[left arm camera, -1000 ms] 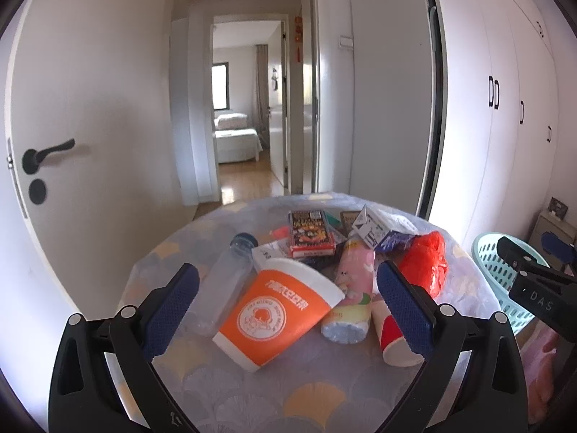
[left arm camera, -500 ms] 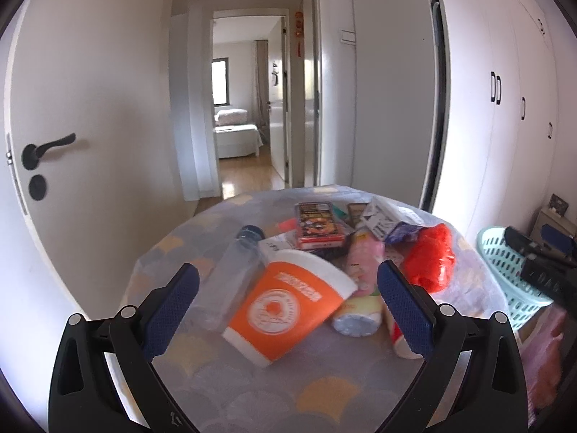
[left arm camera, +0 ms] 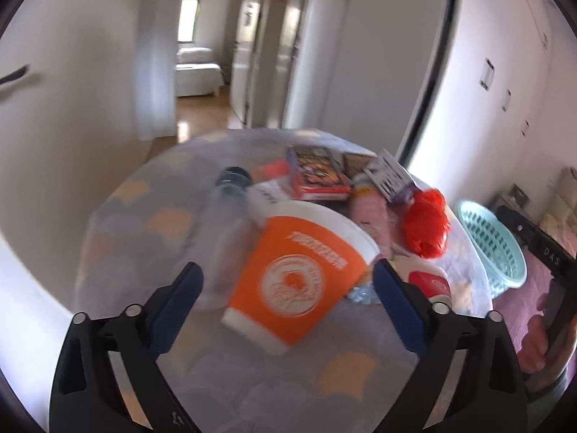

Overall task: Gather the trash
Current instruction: 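Grasp the clear plastic bottle with the left tool while the right tool grasps the red-and-white cup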

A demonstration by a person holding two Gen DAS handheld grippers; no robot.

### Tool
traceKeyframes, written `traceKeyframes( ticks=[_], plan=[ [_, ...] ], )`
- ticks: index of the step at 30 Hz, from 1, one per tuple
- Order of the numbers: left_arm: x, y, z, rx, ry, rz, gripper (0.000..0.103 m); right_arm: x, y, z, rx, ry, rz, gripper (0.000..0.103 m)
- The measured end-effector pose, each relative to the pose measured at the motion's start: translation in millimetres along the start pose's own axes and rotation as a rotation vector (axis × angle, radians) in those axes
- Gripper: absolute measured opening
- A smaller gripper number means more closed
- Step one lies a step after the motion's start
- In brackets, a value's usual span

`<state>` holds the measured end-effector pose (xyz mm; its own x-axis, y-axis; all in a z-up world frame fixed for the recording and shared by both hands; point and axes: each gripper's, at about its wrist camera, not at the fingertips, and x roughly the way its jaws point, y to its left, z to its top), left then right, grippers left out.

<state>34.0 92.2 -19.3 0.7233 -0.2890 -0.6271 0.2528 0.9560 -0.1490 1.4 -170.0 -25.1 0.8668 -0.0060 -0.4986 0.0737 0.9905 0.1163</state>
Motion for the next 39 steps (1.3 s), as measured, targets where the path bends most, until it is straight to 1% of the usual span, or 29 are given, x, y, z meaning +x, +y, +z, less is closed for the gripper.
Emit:
traceKeyframes(
  ticks=[1,2,4,6,8,10,11,12,14,15,16,18,19,21,22,23,25,26,29,32,34,36,38,39],
  plan=[
    [6,-5,2,0.028,0.009,-0.006,0.087,3,5,-3,-0.006,0.011,0.012,0.065],
    [10,-7,3,0.049,0.015,-0.003,0.087,5,11,-7,-0.017,0.020,0.015,0.066],
    [11,-5,4,0.069,0.013,0.035,0.085,7,19,-11,-0.035,0.027,0.017,0.066],
    [12,9,8,0.038,0.023,0.060,0.085,6,24,-14,-0.041,0.027,0.029,0.066],
    [12,33,12,-0.024,0.029,0.064,0.084,7,29,-17,-0.044,0.034,0.049,0.070],
    [20,50,16,-0.051,0.072,0.061,0.084,8,33,-20,-0.057,0.048,0.064,0.072],
    [27,58,18,-0.065,0.106,0.073,0.082,9,37,-22,-0.069,0.052,0.065,0.072],
    [33,62,19,-0.072,0.136,0.076,0.080,9,40,-23,-0.078,0.056,0.066,0.072],
    [45,70,21,-0.082,0.180,0.049,0.077,10,46,-26,-0.081,0.069,0.083,0.075],
    [48,72,22,-0.090,0.193,0.050,0.076,10,47,-27,-0.078,0.074,0.087,0.075],
    [52,73,22,-0.086,0.204,0.051,0.073,10,48,-29,-0.075,0.079,0.089,0.077],
    [59,74,22,-0.077,0.218,0.057,0.071,10,53,-32,-0.083,0.092,0.089,0.077],
    [64,76,22,-0.082,0.232,0.051,0.068,10,56,-34,-0.089,0.095,0.085,0.078],
    [71,79,21,-0.102,0.259,0.039,0.066,13,58,-39,-0.089,0.115,0.079,0.081],
    [75,81,21,-0.110,0.266,0.032,0.062,16,58,-43,-0.066,0.136,0.071,0.085],
    [77,83,21,-0.118,0.272,0.020,0.061,19,58,-46,-0.045,0.156,0.068,0.087],
    [77,86,21,-0.128,0.269,0.010,0.061,25,62,-54,-0.027,0.199,0.088,0.087],
    [77,86,21,-0.124,0.267,0.012,0.060,29,65,-58,-0.026,0.219,0.081,0.087],
    [75,82,23,-0.111,0.236,0.029,0.060,33,71,-62,-0.018,0.232,0.071,0.087],
    [62,82,24,-0.115,0.189,0.033,0.059,37,72,-60,-0.011,0.235,0.039,0.087],
    [53,82,26,-0.128,0.159,0.038,0.058,40,71,-60,-0.008,0.243,0.032,0.086],
    [44,81,28,-0.132,0.131,0.042,0.056,44,68,-60,-0.003,0.267,0.040,0.077],
    [32,80,29,-0.133,0.100,0.039,0.052,45,62,-62,0.005,0.293,0.073,0.060],
    [28,78,30,-0.134,0.095,0.037,0.052,43,58,-62,0.006,0.297,0.081,0.059]
  ],
)
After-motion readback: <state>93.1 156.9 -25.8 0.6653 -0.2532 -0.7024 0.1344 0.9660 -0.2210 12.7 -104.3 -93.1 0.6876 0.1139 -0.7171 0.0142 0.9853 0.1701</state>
